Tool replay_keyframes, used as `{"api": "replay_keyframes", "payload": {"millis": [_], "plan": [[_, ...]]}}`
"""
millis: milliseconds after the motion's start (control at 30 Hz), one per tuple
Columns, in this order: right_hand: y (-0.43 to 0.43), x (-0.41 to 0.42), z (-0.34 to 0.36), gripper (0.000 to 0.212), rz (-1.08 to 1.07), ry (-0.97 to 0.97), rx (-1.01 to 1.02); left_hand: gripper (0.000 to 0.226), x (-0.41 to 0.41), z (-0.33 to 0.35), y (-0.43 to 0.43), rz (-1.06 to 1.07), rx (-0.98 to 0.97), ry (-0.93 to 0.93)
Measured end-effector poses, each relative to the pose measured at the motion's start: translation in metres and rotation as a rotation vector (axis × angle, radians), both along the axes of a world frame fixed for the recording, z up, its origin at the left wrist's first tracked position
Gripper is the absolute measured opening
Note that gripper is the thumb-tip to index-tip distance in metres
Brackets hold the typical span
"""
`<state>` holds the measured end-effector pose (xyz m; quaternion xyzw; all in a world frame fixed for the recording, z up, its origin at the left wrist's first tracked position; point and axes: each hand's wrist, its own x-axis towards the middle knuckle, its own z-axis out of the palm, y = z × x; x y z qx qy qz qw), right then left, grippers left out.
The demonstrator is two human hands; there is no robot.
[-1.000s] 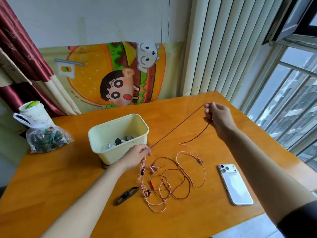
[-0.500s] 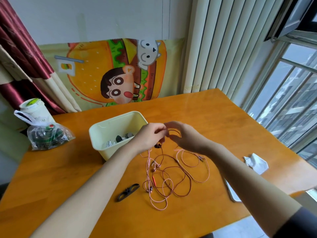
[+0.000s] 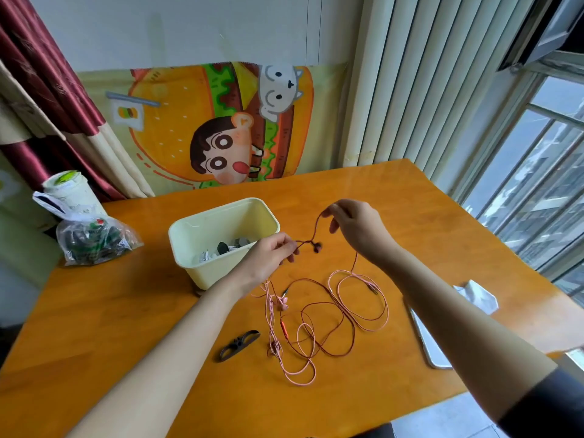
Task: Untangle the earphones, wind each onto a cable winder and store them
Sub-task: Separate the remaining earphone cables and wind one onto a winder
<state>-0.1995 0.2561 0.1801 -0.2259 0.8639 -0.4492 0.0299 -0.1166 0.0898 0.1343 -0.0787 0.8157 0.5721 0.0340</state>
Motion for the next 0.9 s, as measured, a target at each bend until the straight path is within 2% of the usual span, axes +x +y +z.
{"api": "replay_keyframes", "payload": {"millis": [200,400,500,600,700,800,900], "plan": [[0.003,-0.005,-0.008,0.029,-0.102,-0.076,-0.069,0.016,0.008,-0.006,-0.006,0.001,-0.008,0.049],[-0.003,-0.004,-0.017,0.029,-0.129,-0.096,-0.063,0.014,0.013,-0.006,-0.009,0.235,0.024,0.162],[-0.007,0.0,-0.018,0.029,-0.098,-0.141,-0.081,0.021,0.015,0.001,-0.009,0.19,0.101,0.171],[-0.013,0.006,-0.016,0.028,-0.003,-0.199,-0.143,0.025,0.015,0.005,-0.006,0.111,0.151,0.07],[-0.017,0.009,-0.014,0.029,0.033,-0.229,-0.192,0.022,0.015,0.002,0.0,-0.019,0.123,-0.026],[-0.016,0.008,-0.015,0.028,0.018,-0.275,-0.217,0.019,0.017,0.002,0.003,-0.081,0.103,-0.007],[-0.01,0.007,-0.02,0.028,-0.009,-0.29,-0.138,0.024,0.017,0.008,0.005,-0.024,0.283,0.042]]}}
